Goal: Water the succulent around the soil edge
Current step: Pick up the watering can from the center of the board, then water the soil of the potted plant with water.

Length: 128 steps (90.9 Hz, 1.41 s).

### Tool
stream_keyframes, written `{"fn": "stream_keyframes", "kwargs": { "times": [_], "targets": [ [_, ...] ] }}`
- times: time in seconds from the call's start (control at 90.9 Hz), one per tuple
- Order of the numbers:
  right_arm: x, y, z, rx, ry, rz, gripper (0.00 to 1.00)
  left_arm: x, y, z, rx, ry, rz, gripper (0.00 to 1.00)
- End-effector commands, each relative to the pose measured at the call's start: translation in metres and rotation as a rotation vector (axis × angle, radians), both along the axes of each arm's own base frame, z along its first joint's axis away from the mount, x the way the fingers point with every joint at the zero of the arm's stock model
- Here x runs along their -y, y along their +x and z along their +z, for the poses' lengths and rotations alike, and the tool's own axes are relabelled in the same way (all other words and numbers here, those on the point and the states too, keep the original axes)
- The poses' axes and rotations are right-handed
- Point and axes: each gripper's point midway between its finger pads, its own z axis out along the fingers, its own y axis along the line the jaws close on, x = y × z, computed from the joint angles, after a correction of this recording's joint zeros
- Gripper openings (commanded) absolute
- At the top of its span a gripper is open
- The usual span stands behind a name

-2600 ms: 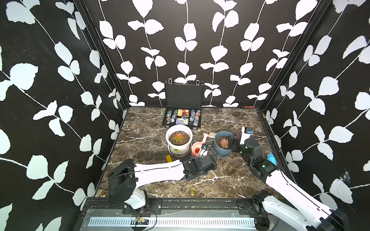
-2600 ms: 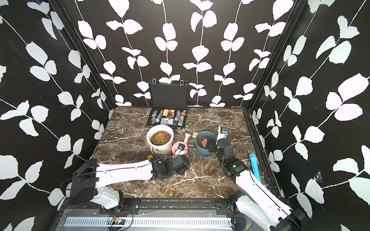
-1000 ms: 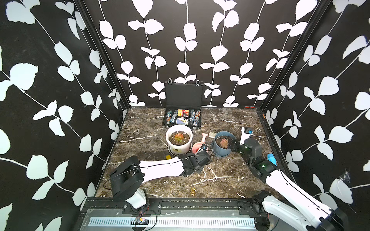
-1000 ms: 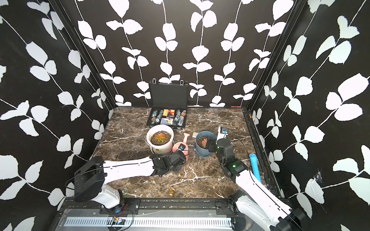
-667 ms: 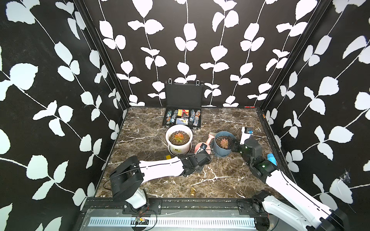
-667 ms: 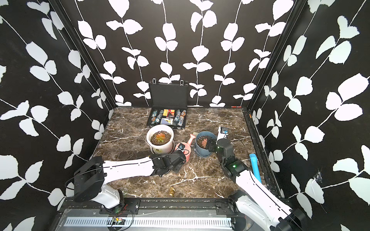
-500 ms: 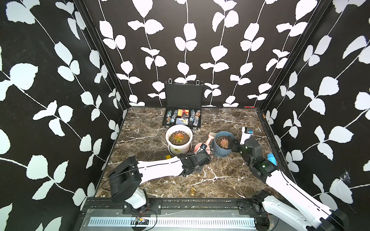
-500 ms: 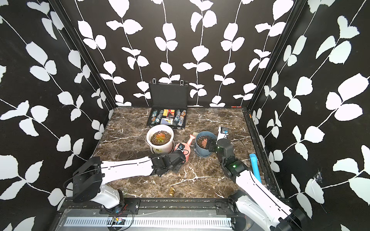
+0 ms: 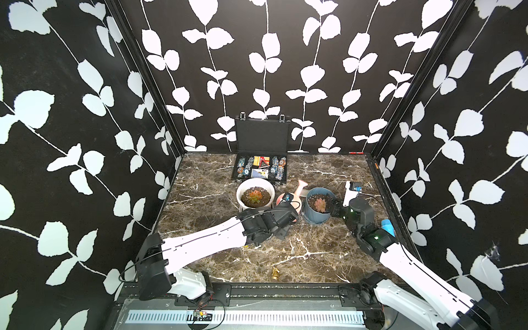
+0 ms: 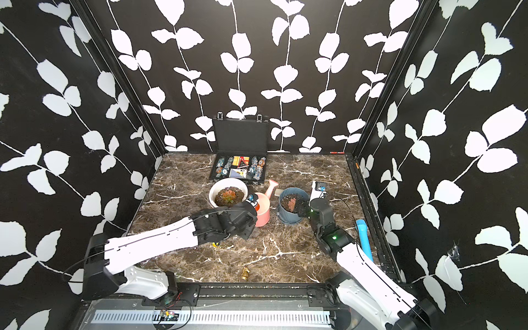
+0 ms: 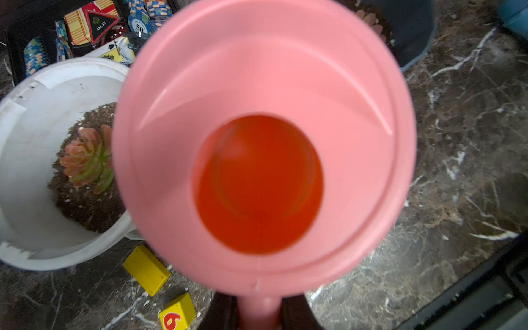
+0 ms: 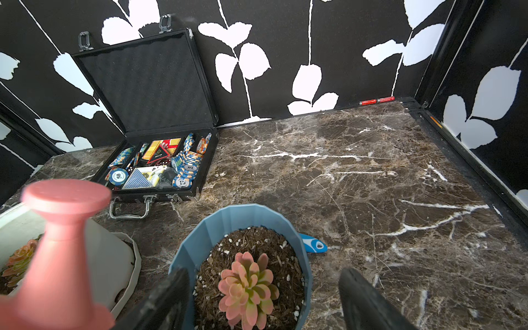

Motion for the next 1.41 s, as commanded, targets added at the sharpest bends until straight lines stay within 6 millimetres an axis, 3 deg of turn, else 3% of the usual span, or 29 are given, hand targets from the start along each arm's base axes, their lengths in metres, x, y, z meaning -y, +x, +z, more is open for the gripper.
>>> {"fn": "stream_keyframes", "kwargs": {
  "times": [0.0,0.143,0.286,0.528,0.649,1.045,1.276,1.397],
  "targets": [
    [-0.001,0.000,0.004,0.031,0.024,-0.002,0.84,-0.020,-0.016,0.045,-0.017,-0.034,-0.032,0.00],
    [-0.003,0.000,0.004,0.026,0.028,0.005,0.84,-0.051,-0.033,0.077,-0.058,0.054,-0.056,0.00],
    [-0.004,0.000,0.003,0.025,0.032,0.011,0.84,-0.079,-0.049,0.095,-0.123,0.103,-0.065,0.00],
    [-0.007,0.001,0.001,0.017,0.036,0.020,0.84,-0.129,-0.072,0.104,-0.305,0.137,-0.027,0.00],
    [-0.007,0.002,0.001,0.013,0.040,0.021,0.84,-0.147,-0.074,0.104,-0.330,0.175,-0.009,0.00],
    [-0.008,0.001,0.002,0.014,0.045,0.026,0.83,-0.150,-0.057,0.074,-0.477,0.217,0.121,0.00],
    [-0.009,0.001,0.000,0.007,0.049,0.027,0.84,-0.143,-0.044,0.049,-0.534,0.276,0.159,0.00],
    [-0.010,0.001,0.000,0.002,0.053,0.032,0.84,-0.128,-0.032,0.051,-0.537,0.196,0.163,0.00]
  ]
}}
